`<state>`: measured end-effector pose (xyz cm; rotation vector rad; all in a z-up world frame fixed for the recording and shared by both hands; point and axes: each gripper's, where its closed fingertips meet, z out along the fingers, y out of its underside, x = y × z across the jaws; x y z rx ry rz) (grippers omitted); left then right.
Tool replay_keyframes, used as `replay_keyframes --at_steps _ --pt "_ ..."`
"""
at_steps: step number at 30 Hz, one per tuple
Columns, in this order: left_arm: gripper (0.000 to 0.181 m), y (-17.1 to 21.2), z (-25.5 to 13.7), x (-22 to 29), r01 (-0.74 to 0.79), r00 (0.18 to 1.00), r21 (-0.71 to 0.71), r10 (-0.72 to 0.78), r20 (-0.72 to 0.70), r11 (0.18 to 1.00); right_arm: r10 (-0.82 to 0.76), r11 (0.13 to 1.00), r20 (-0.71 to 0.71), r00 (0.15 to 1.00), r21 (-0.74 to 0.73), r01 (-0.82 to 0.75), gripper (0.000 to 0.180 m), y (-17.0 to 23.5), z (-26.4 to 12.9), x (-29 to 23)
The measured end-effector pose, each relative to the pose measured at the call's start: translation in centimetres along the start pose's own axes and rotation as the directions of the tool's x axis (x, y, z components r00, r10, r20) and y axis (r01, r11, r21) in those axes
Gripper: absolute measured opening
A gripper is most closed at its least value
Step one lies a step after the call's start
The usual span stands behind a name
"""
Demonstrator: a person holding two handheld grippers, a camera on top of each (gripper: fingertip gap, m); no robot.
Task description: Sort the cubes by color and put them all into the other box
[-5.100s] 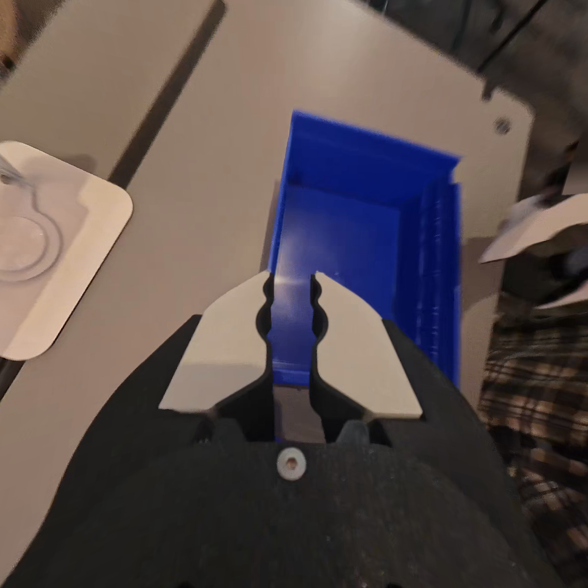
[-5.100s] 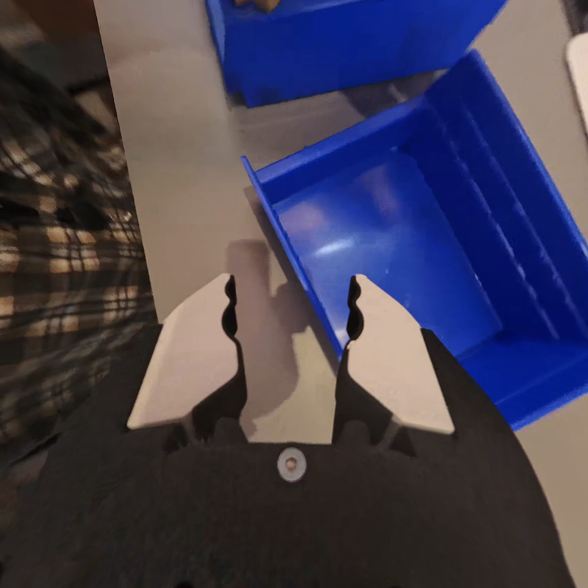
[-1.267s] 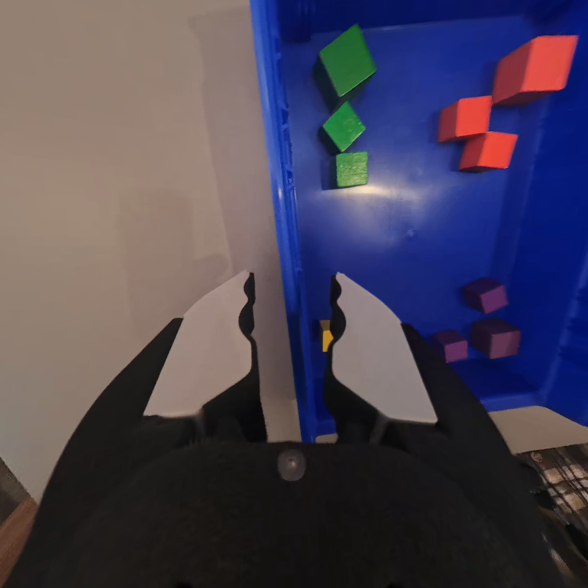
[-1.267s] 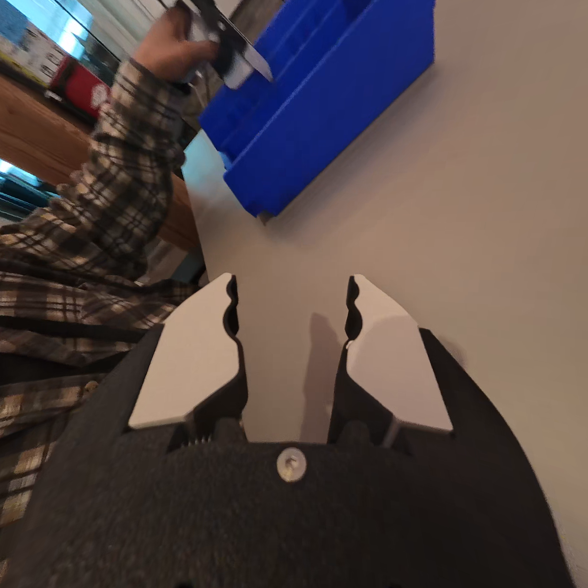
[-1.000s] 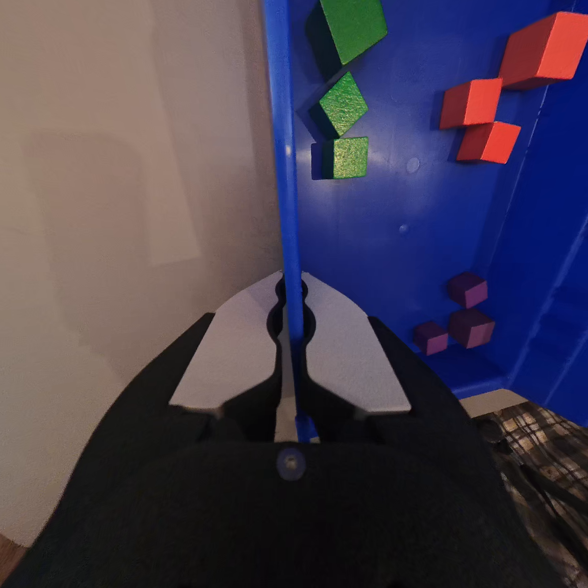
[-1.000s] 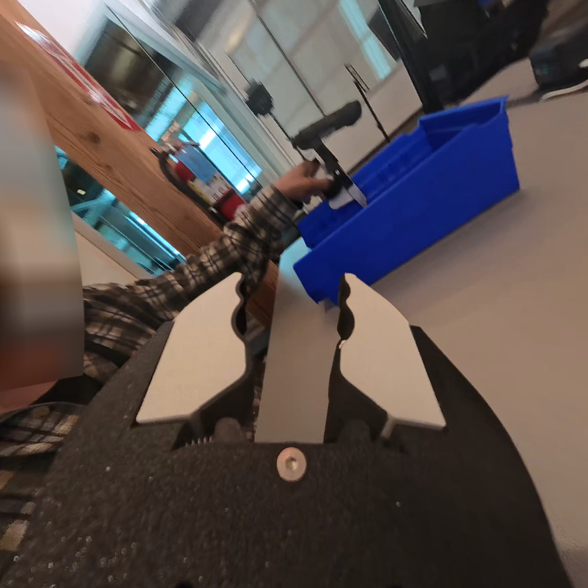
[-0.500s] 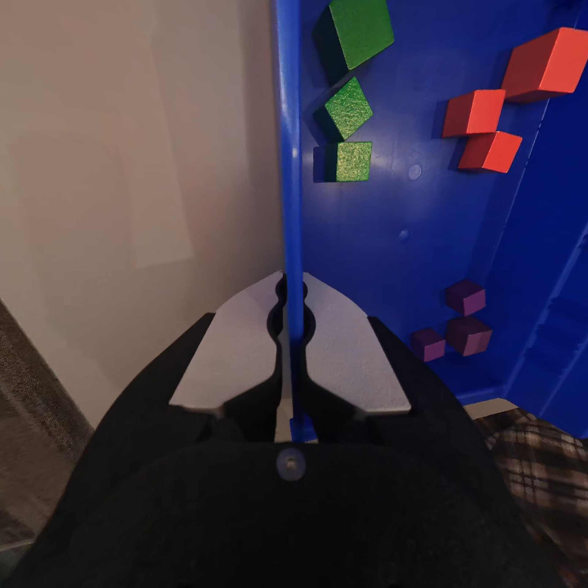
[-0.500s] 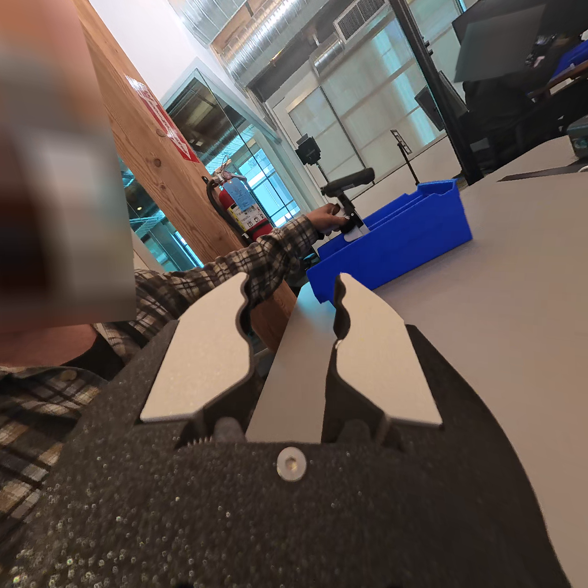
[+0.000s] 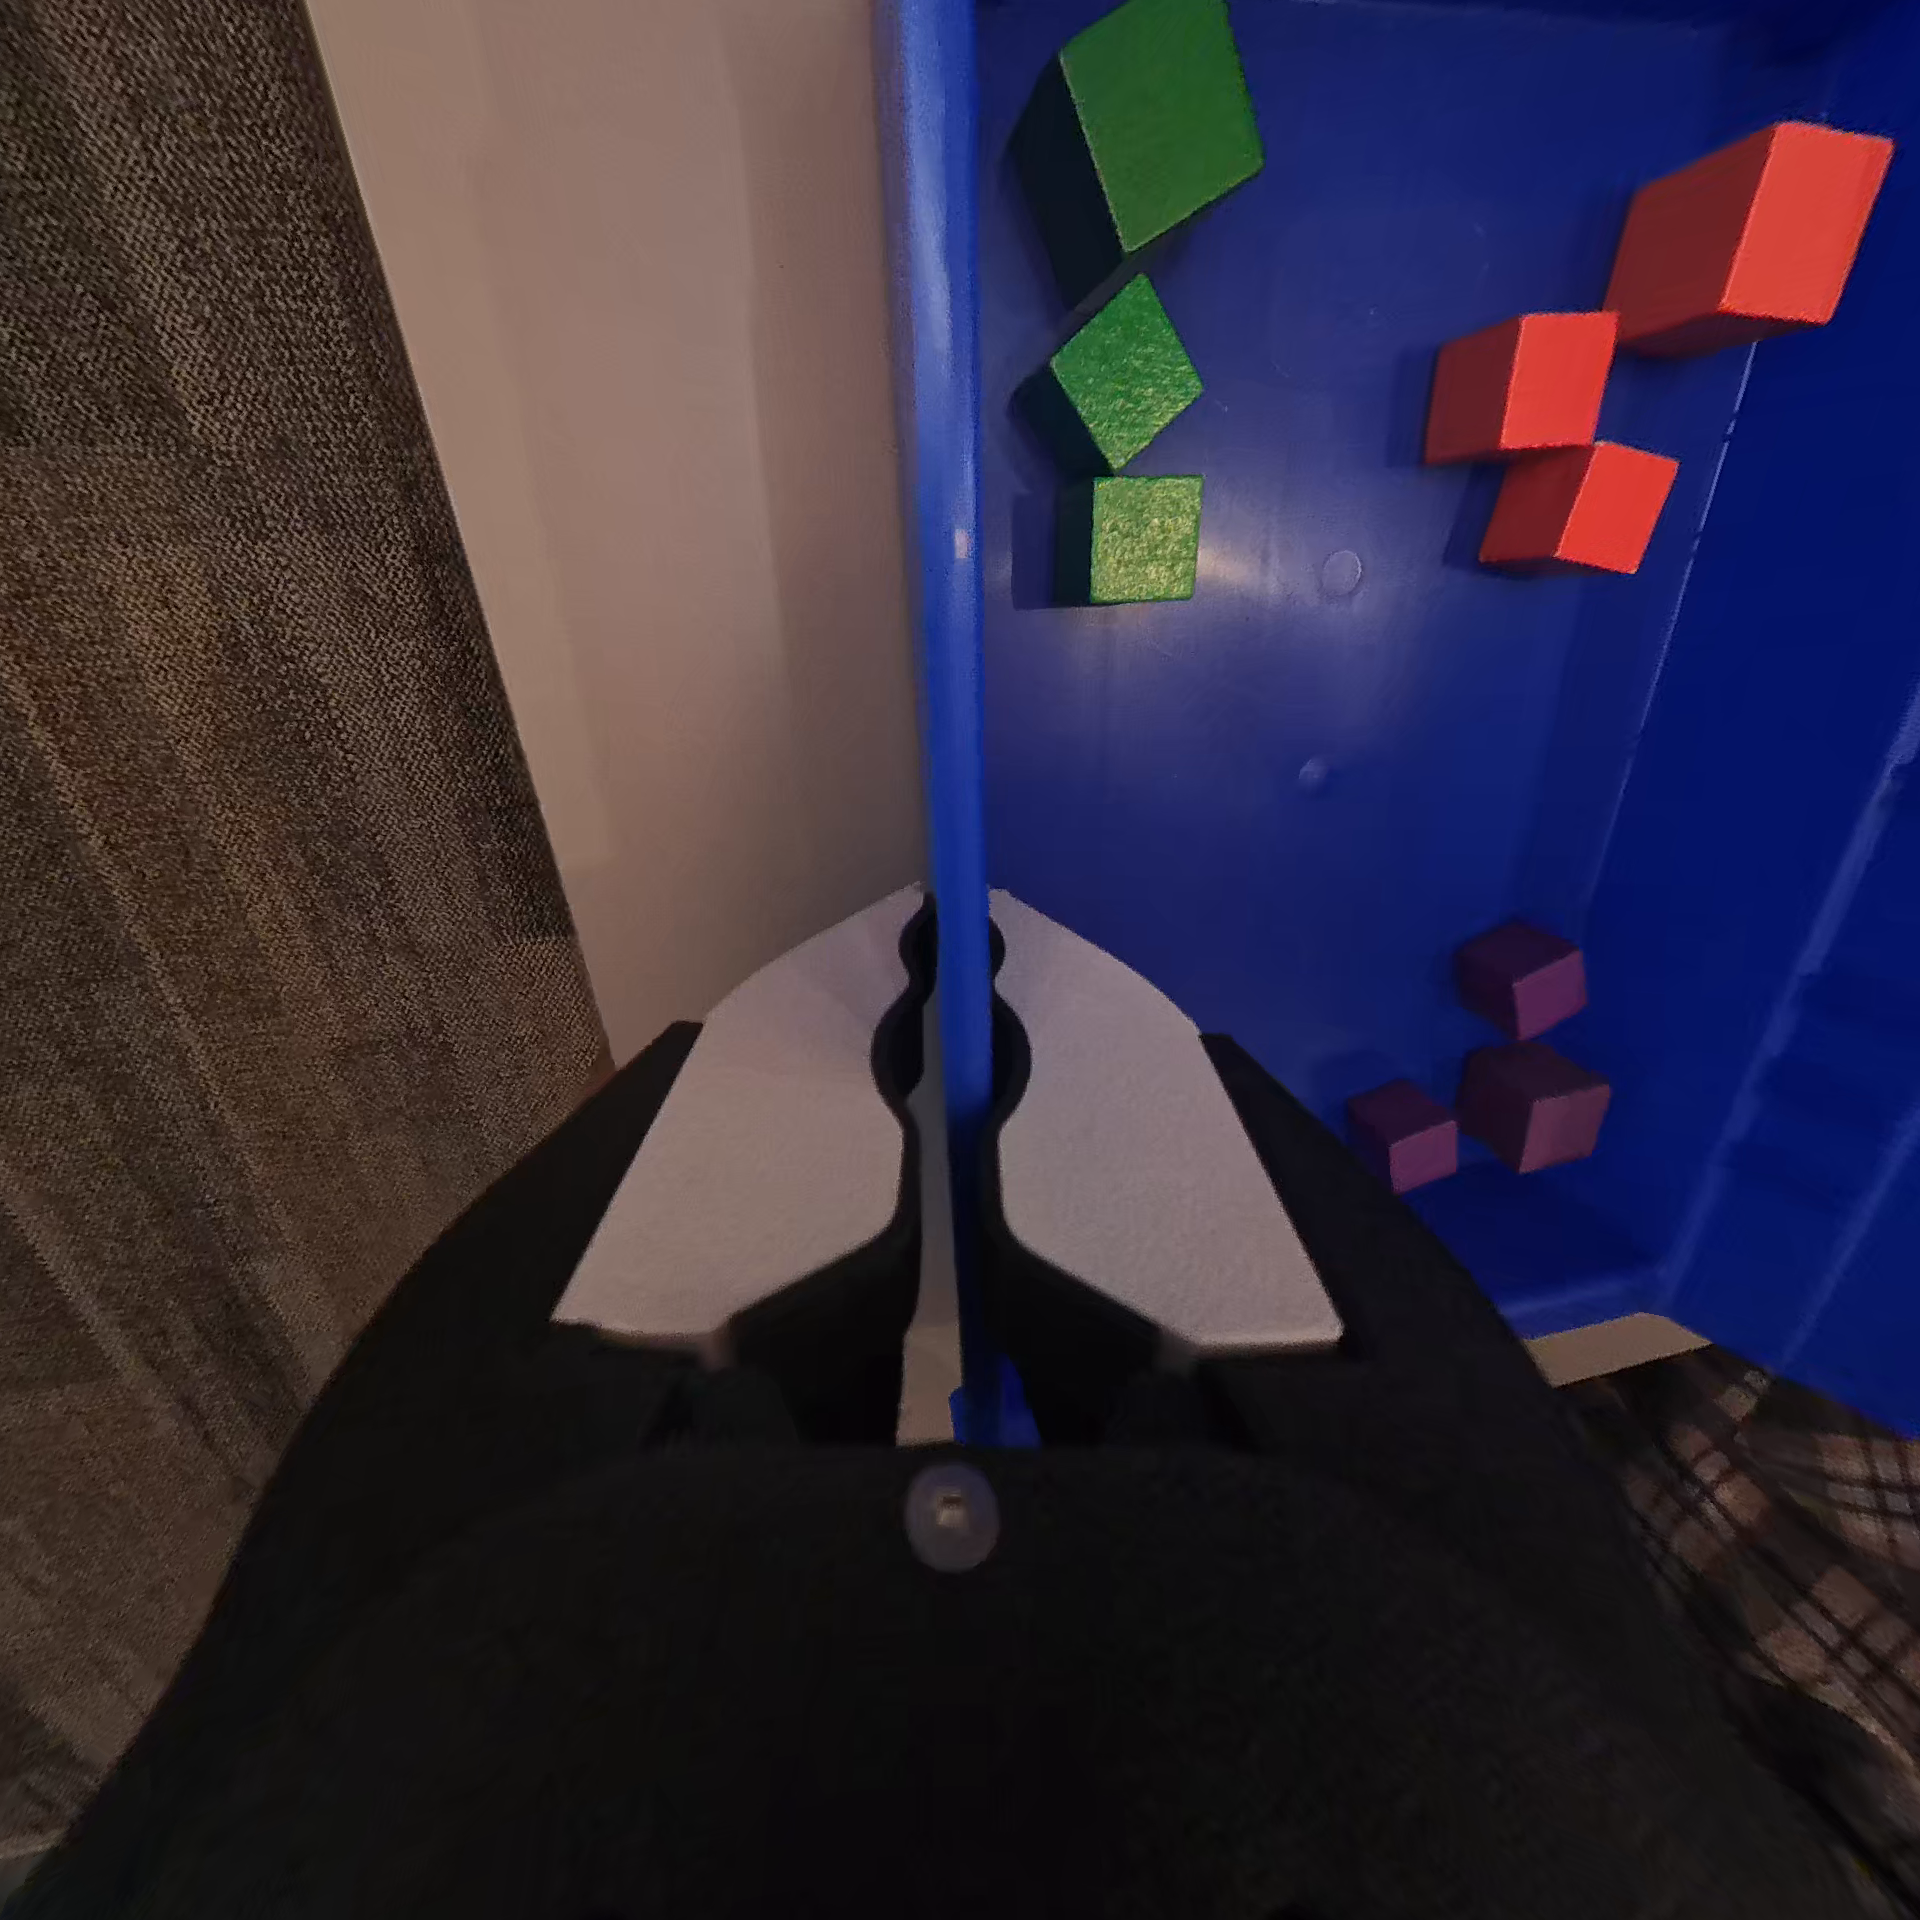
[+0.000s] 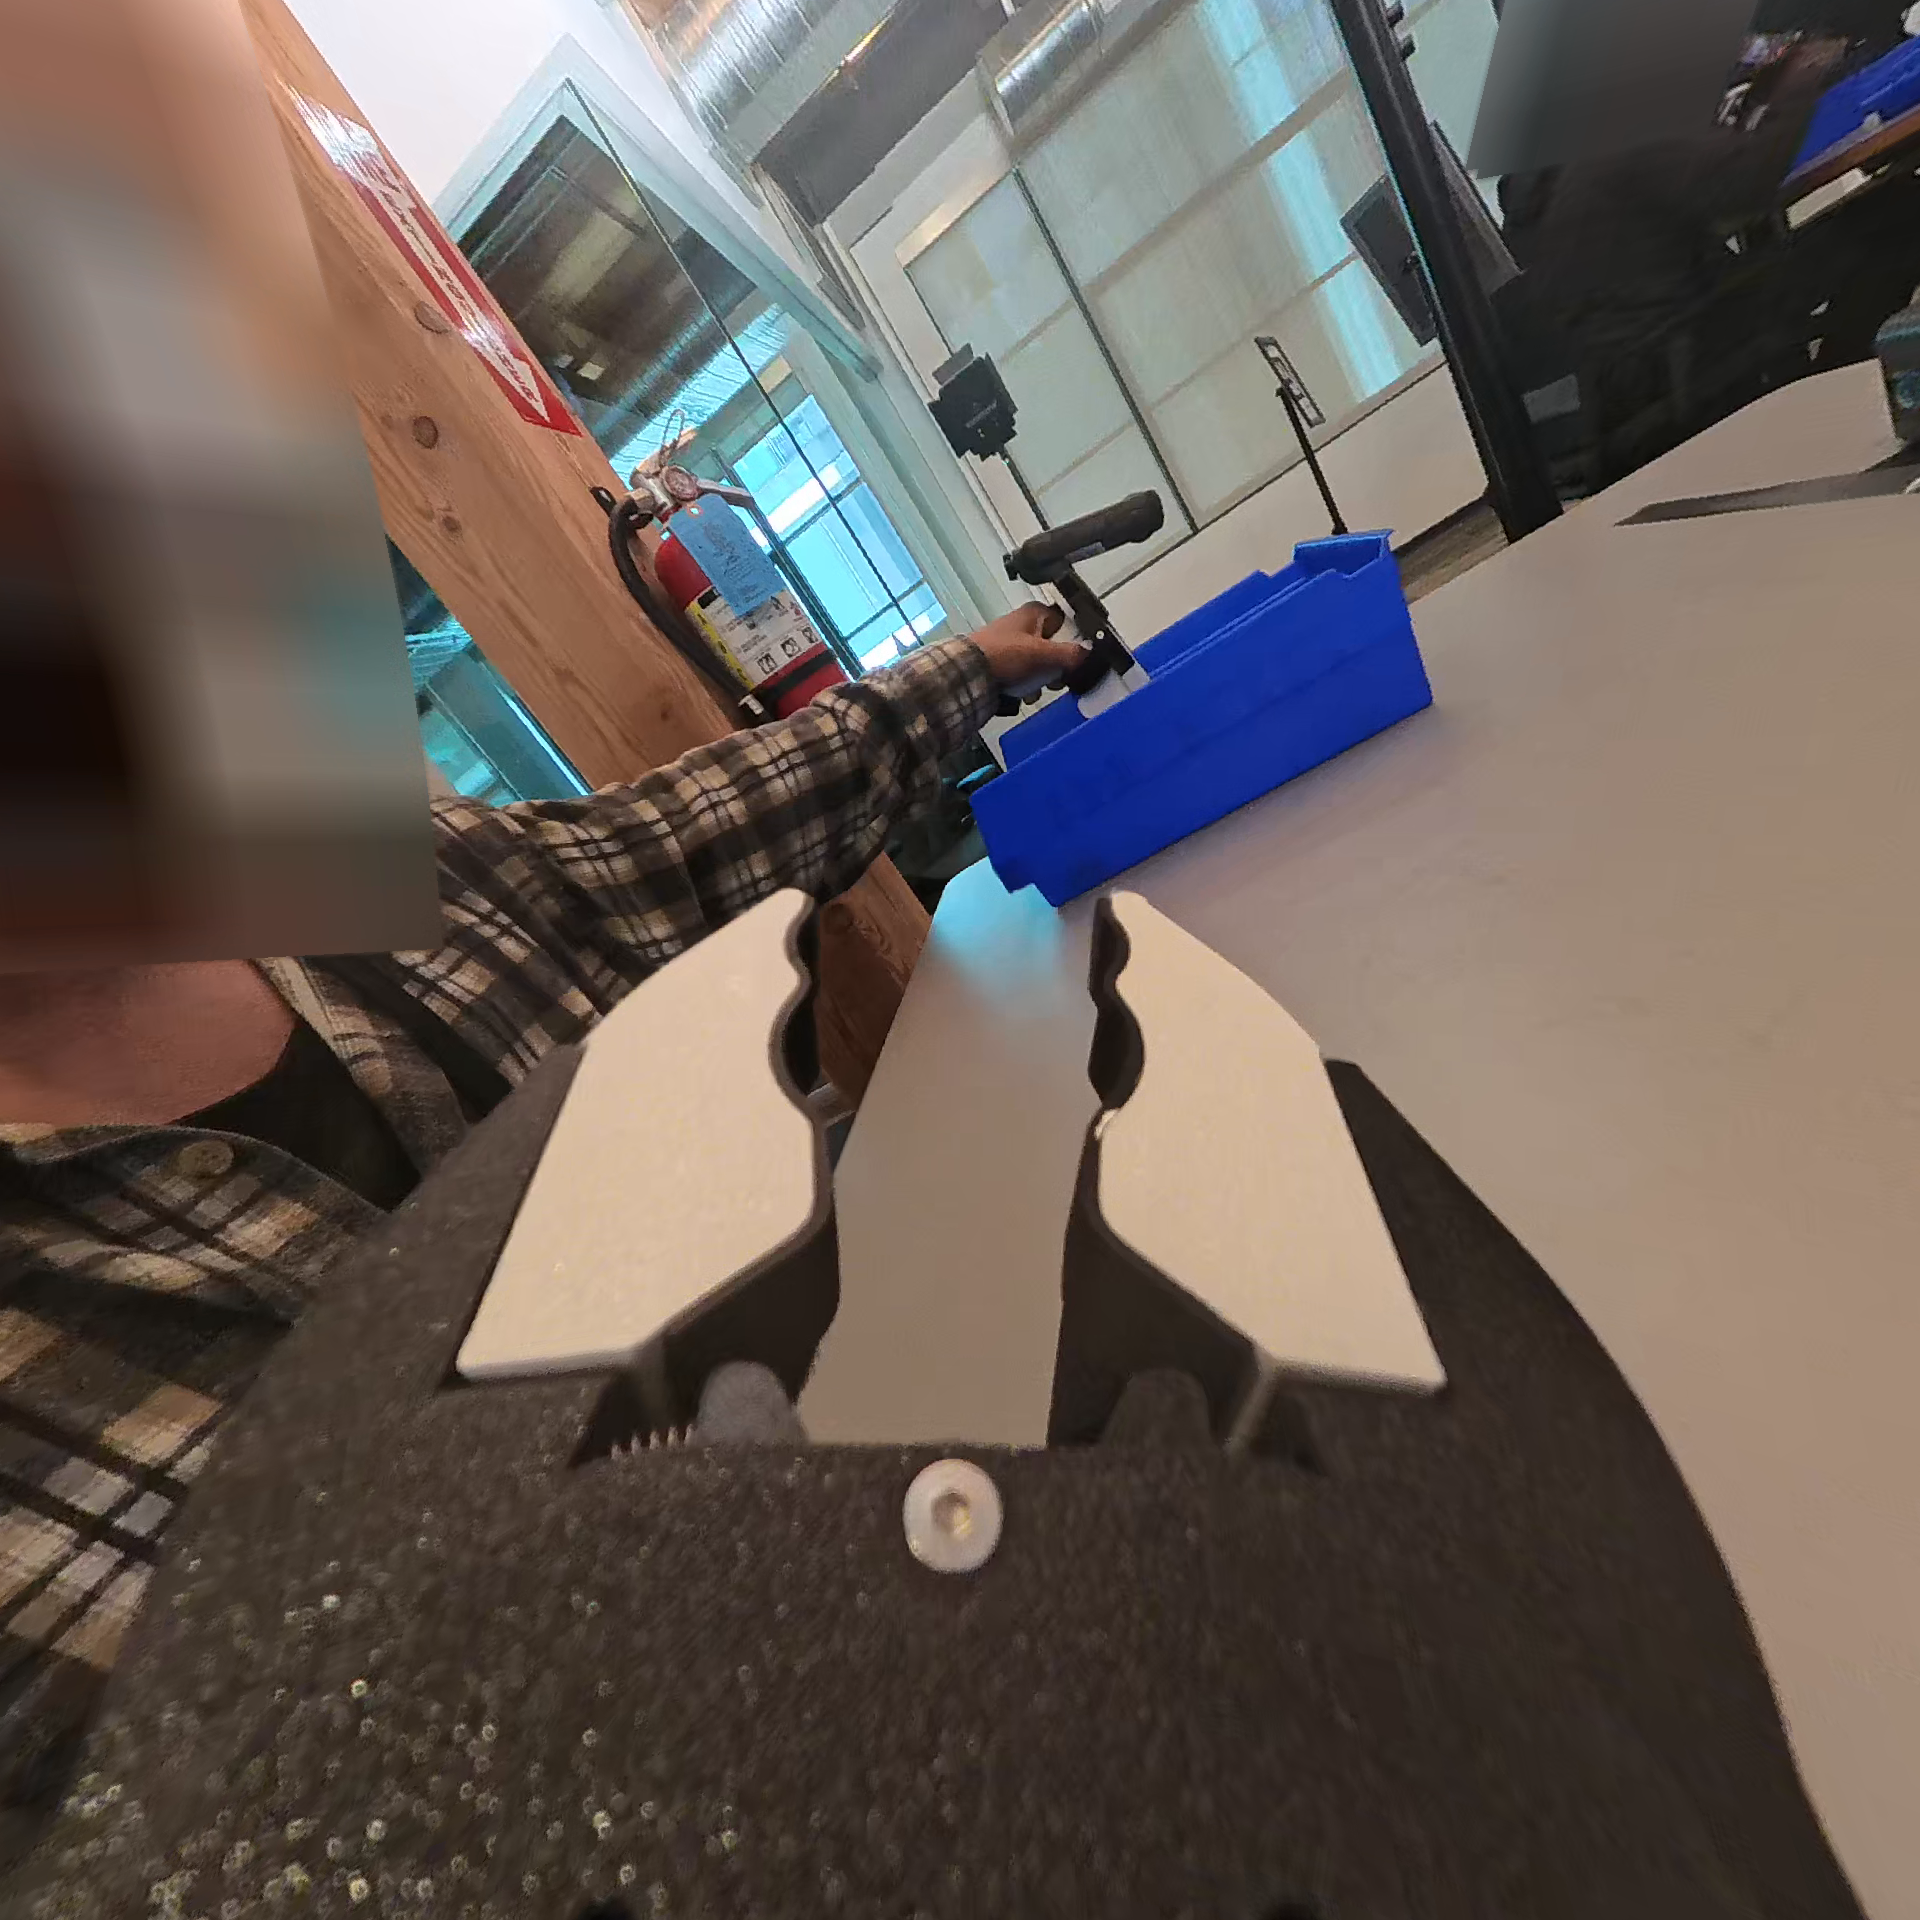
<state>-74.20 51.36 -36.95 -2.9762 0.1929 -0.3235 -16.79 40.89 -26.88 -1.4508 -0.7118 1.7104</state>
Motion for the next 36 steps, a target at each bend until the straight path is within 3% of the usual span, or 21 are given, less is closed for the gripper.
replay_keyframes --at_steps 20,25,28,31,34,36 --pt "0.005 -0.3 -0.4 -2.6 0.061 0.998 0.031 -0.061 -0.001 0.998 0.028 0.999 -0.003 1.000 -0.027 -0.028 0.049 0.7 1.2 0.7" --pt "0.012 -0.9 -1.9 -2.9 0.050 0.999 0.141 -0.051 0.001 0.989 0.017 0.999 0.004 1.000 -0.031 -0.017 0.050 0.7 1.3 0.4" --pt "0.035 -1.8 -6.0 -2.6 -0.077 0.995 0.300 0.054 0.084 0.951 -0.015 0.999 0.014 1.000 -0.039 0.015 0.051 0.8 1.2 -0.1" --pt "0.055 -1.7 -10.3 0.6 -0.362 0.930 0.381 0.301 0.211 0.851 -0.043 0.998 0.031 0.999 -0.045 0.044 0.052 0.9 1.0 -0.8" --pt "0.059 0.0 -11.6 4.3 -0.655 0.749 0.263 0.563 0.349 0.709 -0.068 0.996 0.041 0.997 -0.063 0.071 0.055 1.1 0.9 -1.2" --pt "0.058 1.7 -10.7 5.9 -0.753 0.642 0.126 0.680 0.355 0.645 -0.085 0.993 0.045 0.995 -0.075 0.088 0.057 1.3 0.9 -1.4"
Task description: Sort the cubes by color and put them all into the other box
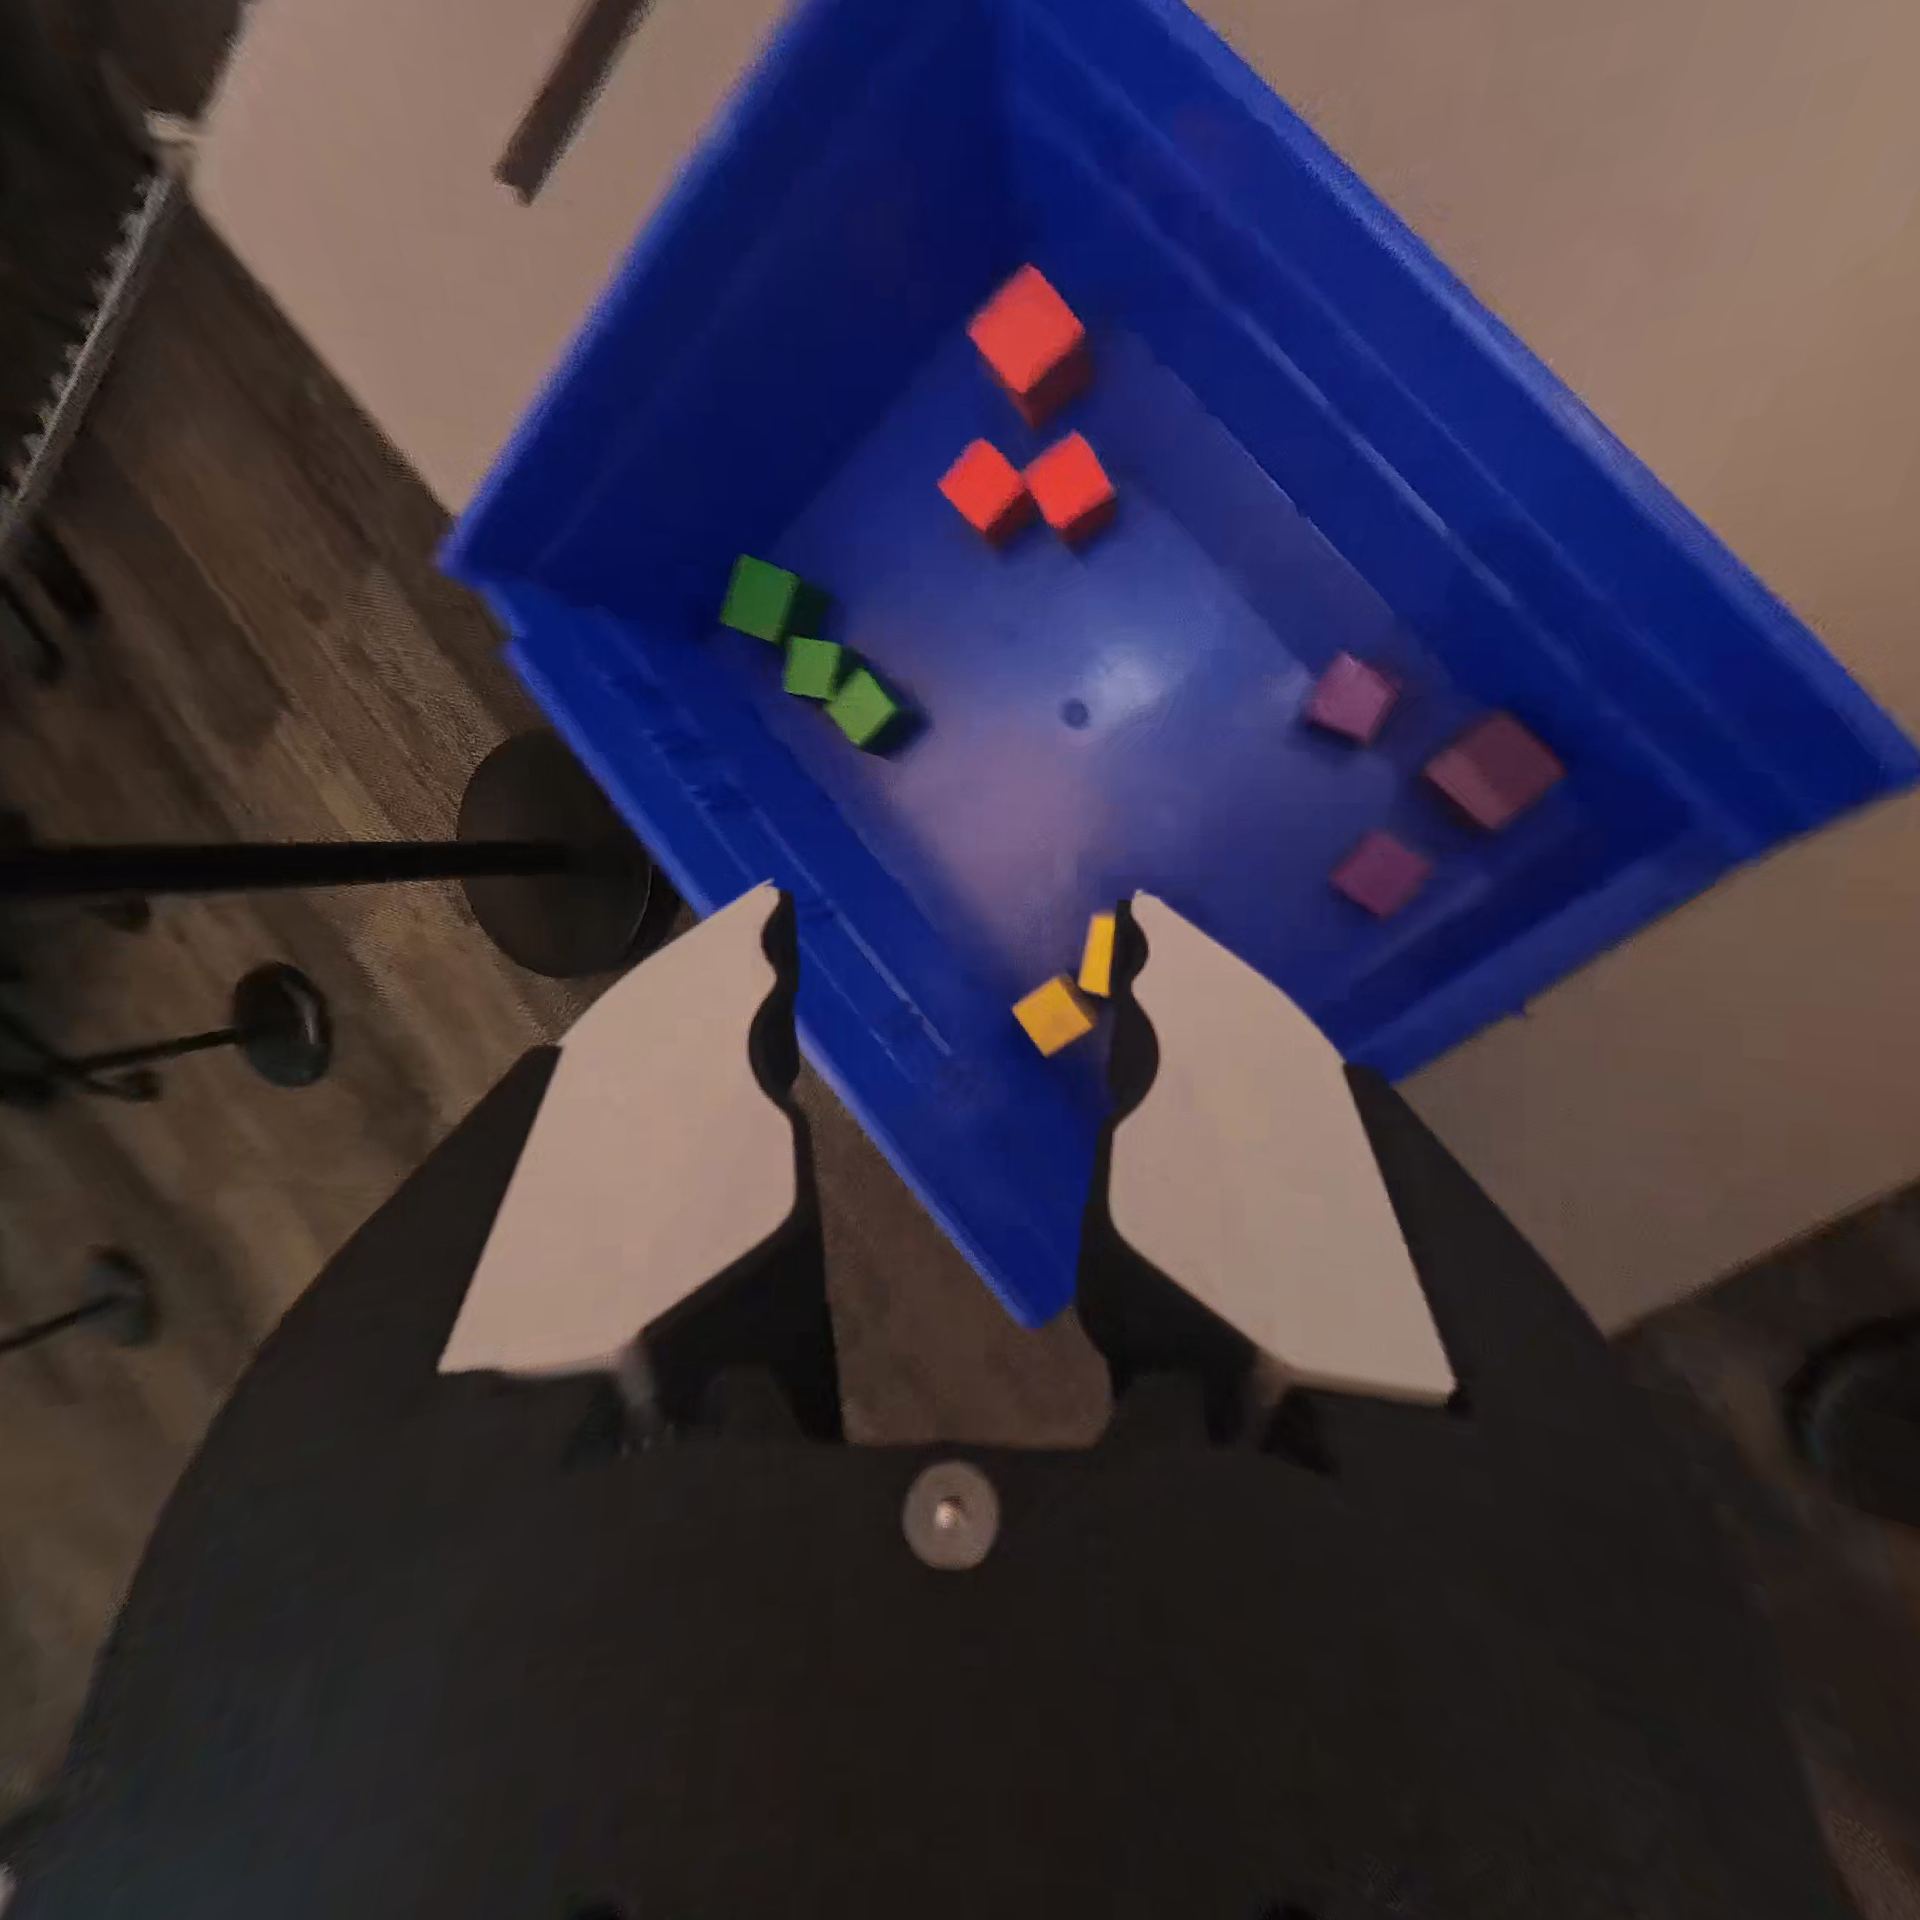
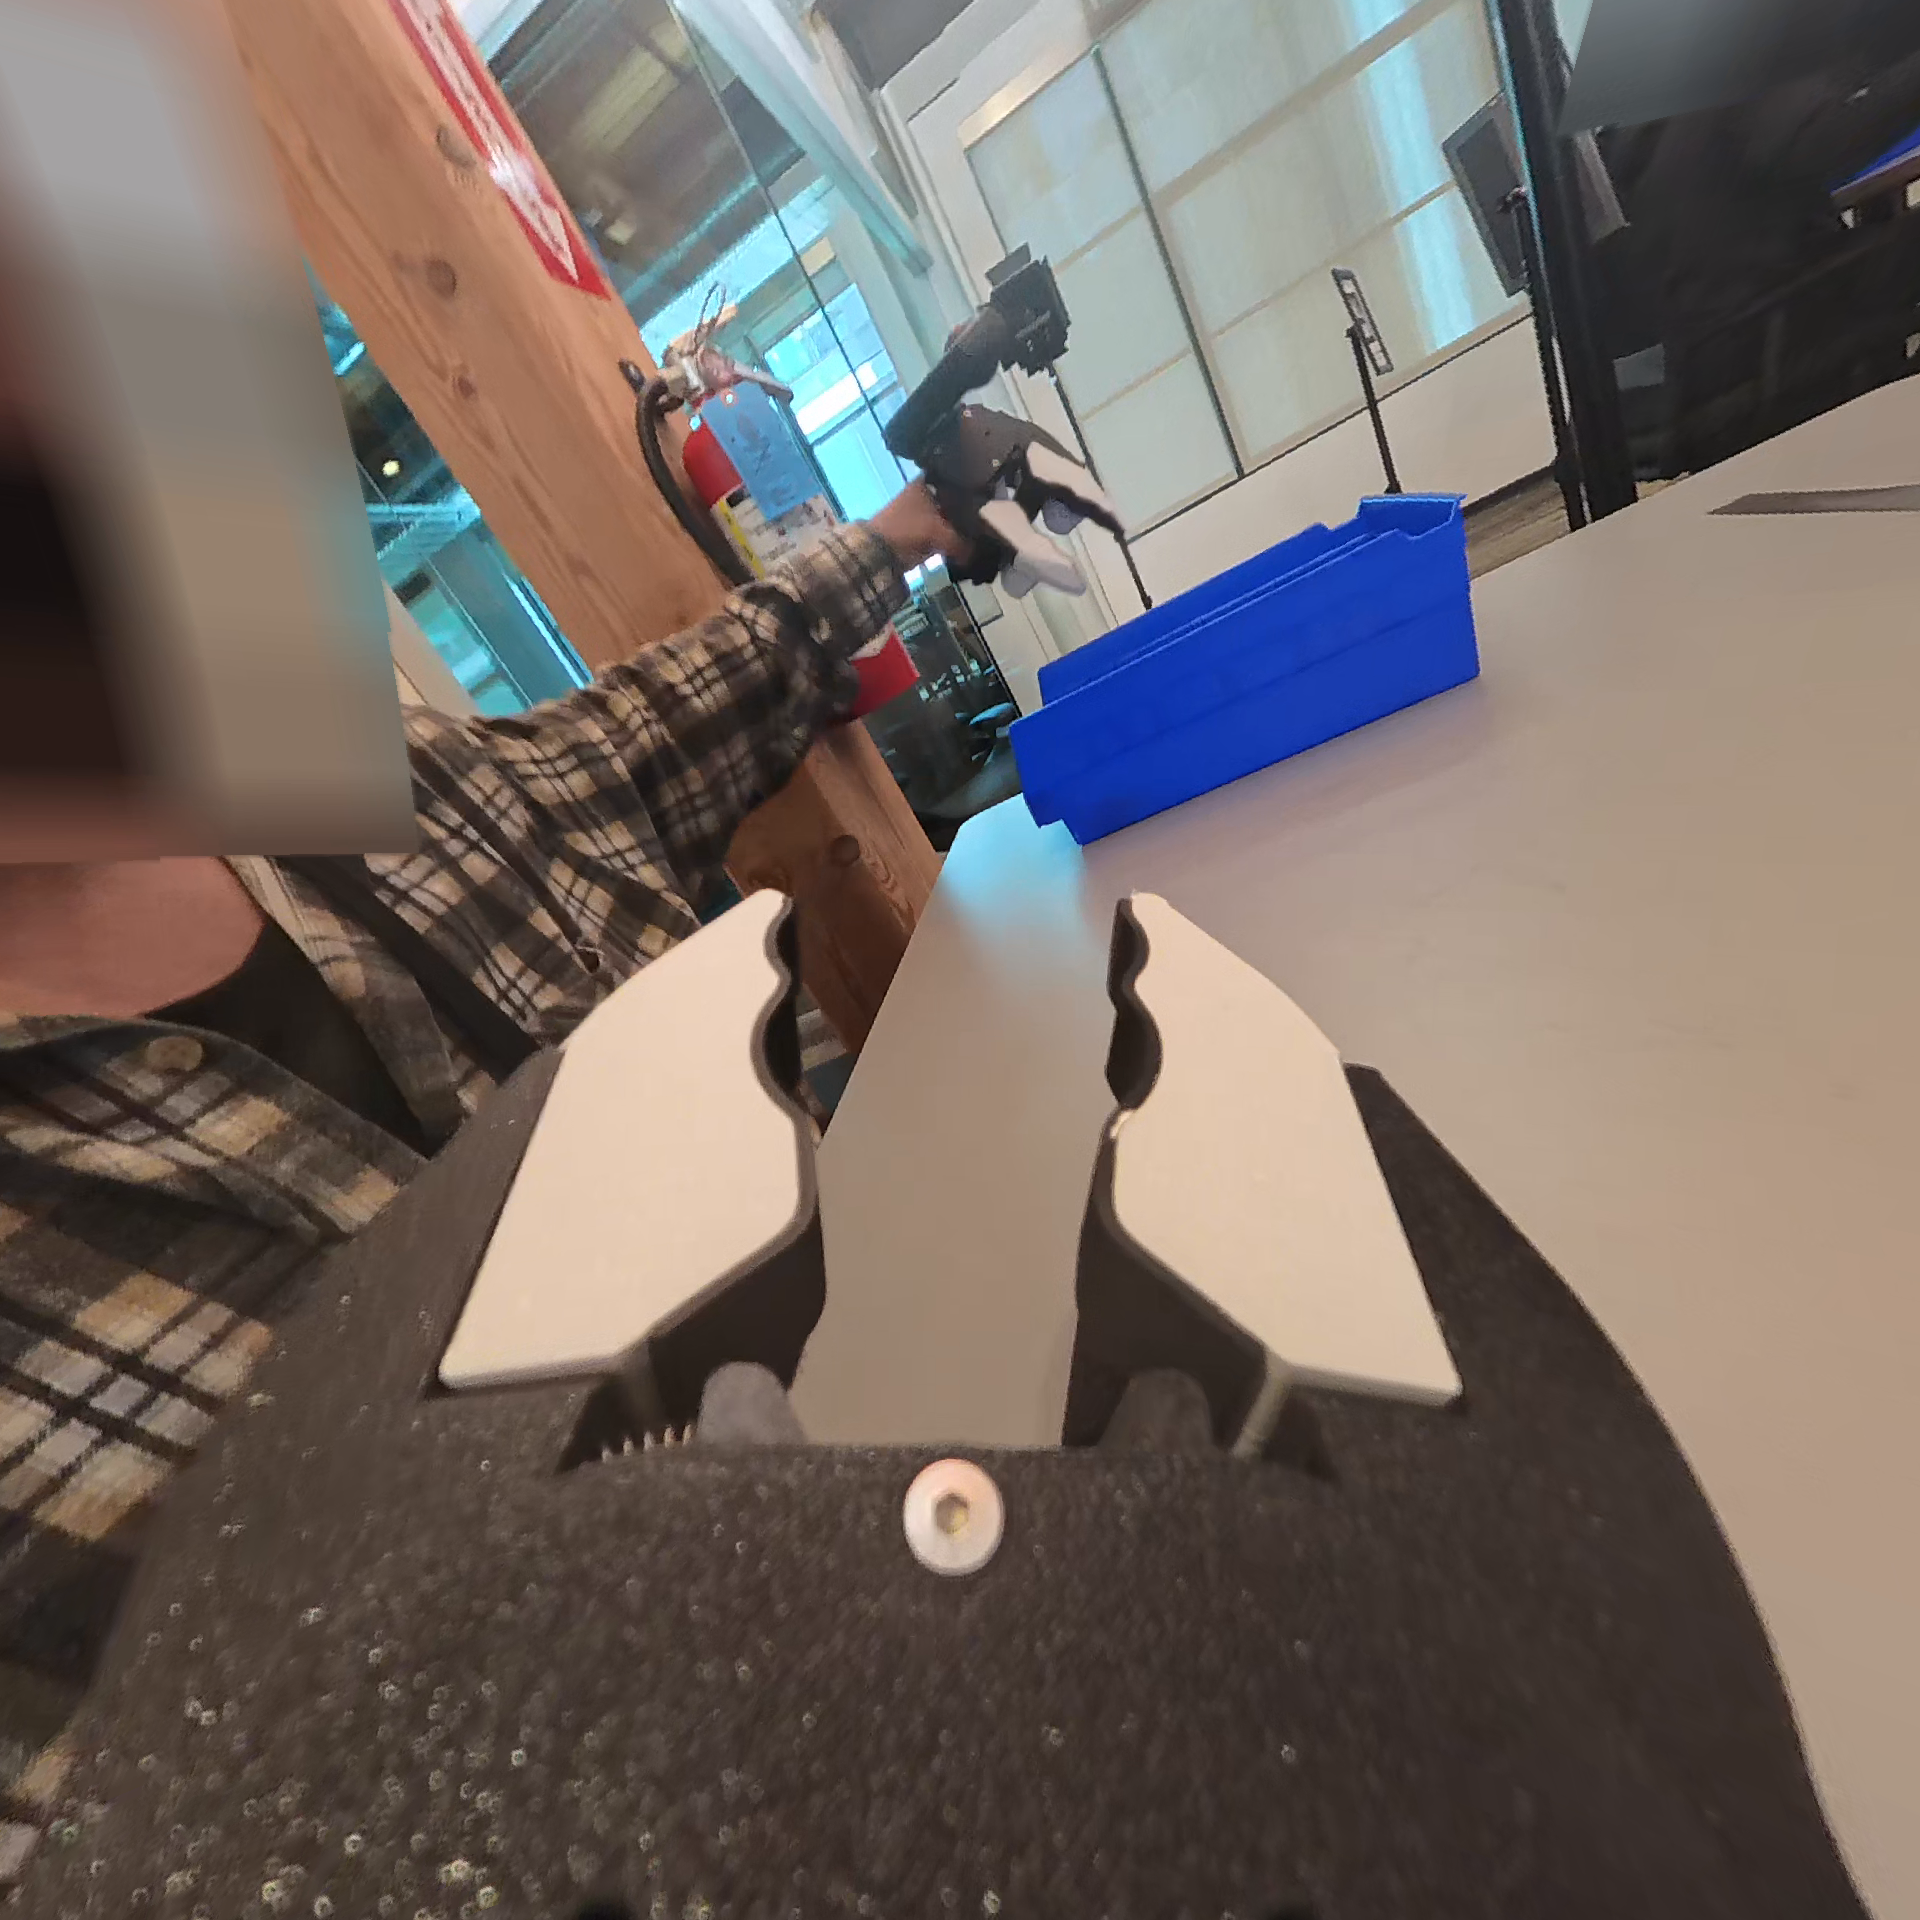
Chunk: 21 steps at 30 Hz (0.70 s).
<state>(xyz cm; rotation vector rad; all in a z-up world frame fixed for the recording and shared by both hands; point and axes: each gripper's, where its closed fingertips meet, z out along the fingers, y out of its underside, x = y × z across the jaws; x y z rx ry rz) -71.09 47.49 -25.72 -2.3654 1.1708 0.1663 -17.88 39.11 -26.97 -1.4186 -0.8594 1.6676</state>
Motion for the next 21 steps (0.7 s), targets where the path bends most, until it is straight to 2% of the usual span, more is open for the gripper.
replay_keyframes --at_steps 3,7,13,21 --pt "0.056 1.0 1.6 3.0 -0.133 0.989 -0.134 0.122 -0.081 0.982 -0.012 1.000 0.015 1.000 -0.006 0.012 0.058 0.1 0.1 -0.3" --pt "0.057 3.0 4.5 5.0 -0.234 0.967 -0.297 0.190 -0.170 0.926 -0.025 1.000 0.014 1.000 -0.018 0.025 0.059 0.4 0.3 -0.4" --pt "0.059 5.2 7.7 5.1 -0.220 0.967 -0.409 0.145 -0.208 0.886 -0.017 1.000 0.005 1.000 -0.023 0.017 0.059 0.7 0.2 -0.1" --pt "0.054 7.4 9.3 5.0 -0.174 0.973 -0.494 0.072 -0.219 0.852 -0.014 0.999 0.000 1.000 -0.037 0.014 0.059 0.9 0.1 0.2"
